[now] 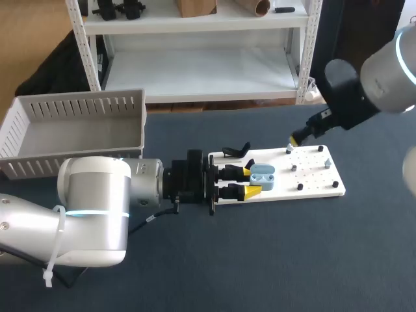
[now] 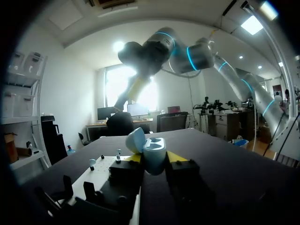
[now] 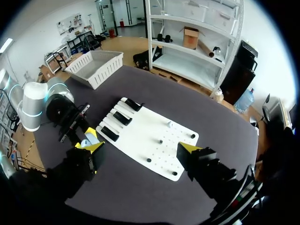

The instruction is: Pick up each earbud case from the left stands, insert the matching earbuds, close the lid, and place the case in the box.

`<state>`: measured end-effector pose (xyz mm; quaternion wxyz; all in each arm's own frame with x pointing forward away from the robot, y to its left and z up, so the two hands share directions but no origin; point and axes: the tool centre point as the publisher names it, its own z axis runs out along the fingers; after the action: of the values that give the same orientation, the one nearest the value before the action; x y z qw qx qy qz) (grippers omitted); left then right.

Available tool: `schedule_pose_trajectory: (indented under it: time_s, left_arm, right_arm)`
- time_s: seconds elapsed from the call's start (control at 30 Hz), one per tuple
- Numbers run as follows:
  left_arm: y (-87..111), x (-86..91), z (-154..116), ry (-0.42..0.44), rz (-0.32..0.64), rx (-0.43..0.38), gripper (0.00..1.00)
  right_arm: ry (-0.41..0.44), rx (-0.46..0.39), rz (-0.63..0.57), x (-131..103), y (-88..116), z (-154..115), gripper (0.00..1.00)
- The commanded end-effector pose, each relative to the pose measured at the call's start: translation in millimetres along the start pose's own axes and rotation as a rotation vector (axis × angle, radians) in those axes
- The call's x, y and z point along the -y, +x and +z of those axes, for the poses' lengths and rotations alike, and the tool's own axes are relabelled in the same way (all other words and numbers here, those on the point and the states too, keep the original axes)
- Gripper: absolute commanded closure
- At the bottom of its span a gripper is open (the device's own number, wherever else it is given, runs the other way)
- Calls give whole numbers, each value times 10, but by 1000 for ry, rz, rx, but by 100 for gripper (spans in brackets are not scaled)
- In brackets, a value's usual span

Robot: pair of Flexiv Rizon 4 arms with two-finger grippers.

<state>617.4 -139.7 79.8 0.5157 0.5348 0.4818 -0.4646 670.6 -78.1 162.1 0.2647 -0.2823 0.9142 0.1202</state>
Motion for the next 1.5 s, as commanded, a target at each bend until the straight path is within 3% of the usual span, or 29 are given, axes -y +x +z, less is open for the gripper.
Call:
schedule_pose_trajectory:
  time_s: [0.03, 0.4, 0.97, 1.5]
  left_arm:
    - [5, 2, 11, -4, 1, 0, 100]
    - [5, 2, 11, -4, 1, 0, 100]
    - [5, 2, 11, -4, 1, 0, 100]
    - [5, 2, 11, -4, 1, 0, 100]
  right_arm:
    - [125, -48, 12, 106, -119, 116, 0]
    - [197, -158, 50, 445, -175, 498, 0]
    - [310, -244, 130, 724, 199, 475, 0]
    - [319, -304, 181, 787, 596, 549, 0]
